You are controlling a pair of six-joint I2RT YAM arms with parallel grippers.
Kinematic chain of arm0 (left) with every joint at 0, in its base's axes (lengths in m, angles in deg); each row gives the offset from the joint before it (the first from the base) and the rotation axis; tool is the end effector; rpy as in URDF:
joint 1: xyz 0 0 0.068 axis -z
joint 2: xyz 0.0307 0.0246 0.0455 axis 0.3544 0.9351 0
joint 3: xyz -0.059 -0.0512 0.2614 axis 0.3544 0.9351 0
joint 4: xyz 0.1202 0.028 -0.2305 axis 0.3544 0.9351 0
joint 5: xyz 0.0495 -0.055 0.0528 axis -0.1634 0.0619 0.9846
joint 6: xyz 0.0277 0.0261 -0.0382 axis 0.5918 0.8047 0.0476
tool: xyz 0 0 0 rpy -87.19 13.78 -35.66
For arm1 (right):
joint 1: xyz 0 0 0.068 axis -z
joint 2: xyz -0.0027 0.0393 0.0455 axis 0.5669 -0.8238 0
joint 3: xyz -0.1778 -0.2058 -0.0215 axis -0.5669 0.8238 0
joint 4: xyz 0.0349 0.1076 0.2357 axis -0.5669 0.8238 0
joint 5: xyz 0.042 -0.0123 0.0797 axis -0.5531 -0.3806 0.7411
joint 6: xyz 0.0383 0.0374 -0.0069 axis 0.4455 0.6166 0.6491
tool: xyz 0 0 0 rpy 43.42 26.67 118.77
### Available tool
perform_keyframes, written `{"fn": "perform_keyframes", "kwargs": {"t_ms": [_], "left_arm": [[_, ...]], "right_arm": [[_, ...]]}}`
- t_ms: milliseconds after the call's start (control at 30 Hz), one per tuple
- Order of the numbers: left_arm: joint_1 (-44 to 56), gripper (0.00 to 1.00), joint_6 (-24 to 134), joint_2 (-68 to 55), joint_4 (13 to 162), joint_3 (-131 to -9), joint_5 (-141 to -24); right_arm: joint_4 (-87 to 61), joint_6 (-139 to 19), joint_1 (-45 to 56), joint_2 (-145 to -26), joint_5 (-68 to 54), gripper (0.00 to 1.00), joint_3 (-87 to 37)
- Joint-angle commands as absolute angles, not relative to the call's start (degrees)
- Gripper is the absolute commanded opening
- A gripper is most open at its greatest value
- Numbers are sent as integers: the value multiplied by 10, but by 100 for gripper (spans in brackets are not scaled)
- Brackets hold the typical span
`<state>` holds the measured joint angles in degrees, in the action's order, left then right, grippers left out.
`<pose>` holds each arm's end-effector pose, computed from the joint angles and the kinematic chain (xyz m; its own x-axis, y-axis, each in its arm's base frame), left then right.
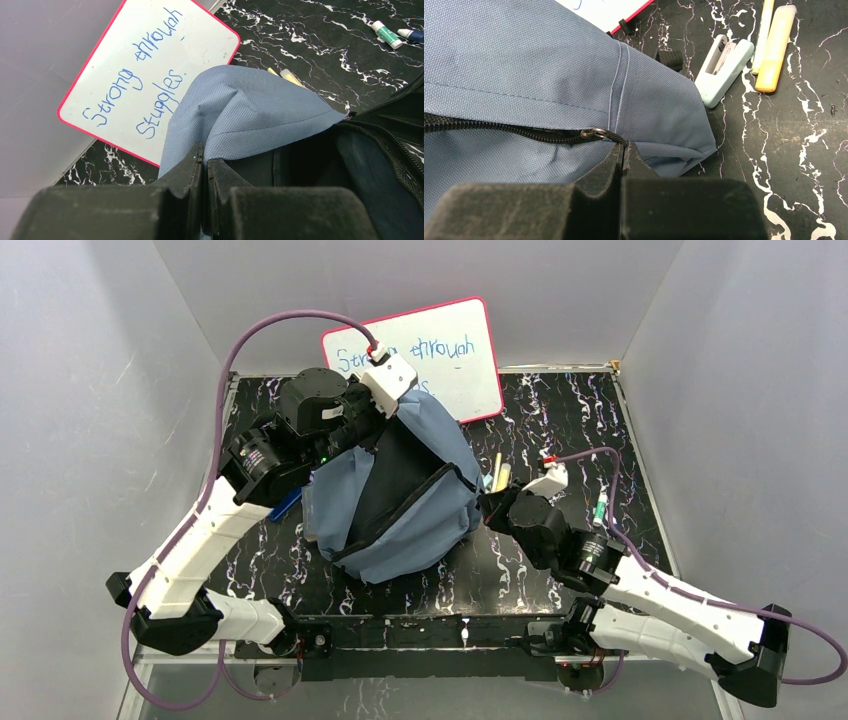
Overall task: Pack the student bag
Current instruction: Unzip the student bag at the center of the board, then adjust the student bag at the center of the board.
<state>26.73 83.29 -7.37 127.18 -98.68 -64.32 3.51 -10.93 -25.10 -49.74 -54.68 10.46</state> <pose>0.1734 -0.1801 0.5092 0.0526 0.3634 -0.9301 0.6239 0.7153 0.3148 0.1091 0.1412 0.3025 -0.4026 0.5703 -0.7160 -0.0481 0.7679 0.6387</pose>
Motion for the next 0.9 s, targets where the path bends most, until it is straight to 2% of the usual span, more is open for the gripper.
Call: {"fn": "perform_keyframes", "kwargs": {"t_ms": [0,67,333,500,633,867], "left_arm": [[261,0,832,-96,1237,-995,-607],[261,0,832,-95,1238,-995,-607],[261,0,821,-93,1232,-997,-610],[261,1,791,-90,1214,-1007,-563],[261,1,757,-85,1201,-1058,-522],[261,0,701,-80,1181,-1166,-553]], "right_arm": [[108,-109,-246,-487,-575,0,116],[113,-113,-246,-485,-571,4,112],[137,-192,-246,-447,-568,40,6],[185,-222,-246,-450,-544,62,-82],[226,-201,-246,-455,-548,69,-116],[238,-178,-246,-463,-535,73,-119]]}}
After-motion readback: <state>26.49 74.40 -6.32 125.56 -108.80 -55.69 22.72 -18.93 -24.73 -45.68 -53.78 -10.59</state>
